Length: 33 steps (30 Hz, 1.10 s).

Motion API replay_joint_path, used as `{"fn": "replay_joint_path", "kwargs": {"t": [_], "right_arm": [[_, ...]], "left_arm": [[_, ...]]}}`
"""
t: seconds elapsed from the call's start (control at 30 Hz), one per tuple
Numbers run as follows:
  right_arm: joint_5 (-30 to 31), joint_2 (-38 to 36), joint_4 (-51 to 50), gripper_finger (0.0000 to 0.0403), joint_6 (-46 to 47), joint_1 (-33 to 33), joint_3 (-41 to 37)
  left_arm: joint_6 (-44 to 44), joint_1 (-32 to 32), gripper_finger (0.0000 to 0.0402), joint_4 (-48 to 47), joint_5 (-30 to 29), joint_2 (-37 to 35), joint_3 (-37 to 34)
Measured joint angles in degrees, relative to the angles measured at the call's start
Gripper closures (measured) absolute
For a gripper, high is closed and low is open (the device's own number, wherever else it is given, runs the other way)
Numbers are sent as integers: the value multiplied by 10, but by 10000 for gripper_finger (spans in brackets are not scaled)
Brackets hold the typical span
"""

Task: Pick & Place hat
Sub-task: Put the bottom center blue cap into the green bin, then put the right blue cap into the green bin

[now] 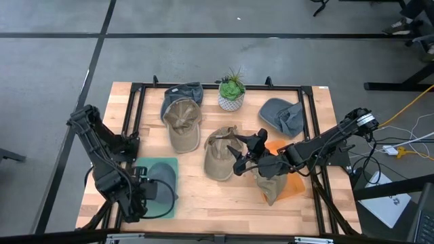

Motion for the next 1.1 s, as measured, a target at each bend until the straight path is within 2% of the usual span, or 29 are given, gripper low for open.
{"fn": "replay_joint_path", "kwargs": {"t": [0.13, 0.3, 0.4, 0.53, 0.57, 0.73, 0.83, 0.97, 1.1], "right_arm": [[0, 0, -3, 152, 6, 0, 0], [-11, 0, -13, 152, 14, 0, 0], [-15, 0, -14, 152, 25, 0, 0], [-15, 0, -14, 152, 29, 0, 0], [-15, 0, -14, 152, 29, 0, 0], [11, 0, -13, 152, 29, -8, 0], [0, 0, -13, 152, 30, -26, 0], [-47, 0, -28, 152, 50, -61, 0], [-119, 0, -53, 152, 59, -110, 0]], "left_arm": [[4, 0, 178, -1, -6, -16, 23], [3, 0, 178, -2, -54, -49, 48], [-12, 0, 180, -23, -118, -67, 51], [-64, 7, 194, -140, -199, -71, 49], [-68, 10, 198, -143, -215, -71, 41], [18, 45, 219, -114, -298, -81, 7], [58, 78, 228, -114, -330, -80, -2], [106, 119, 236, -103, -355, -80, -2], [157, 158, 240, -78, -378, -80, -2]]}}
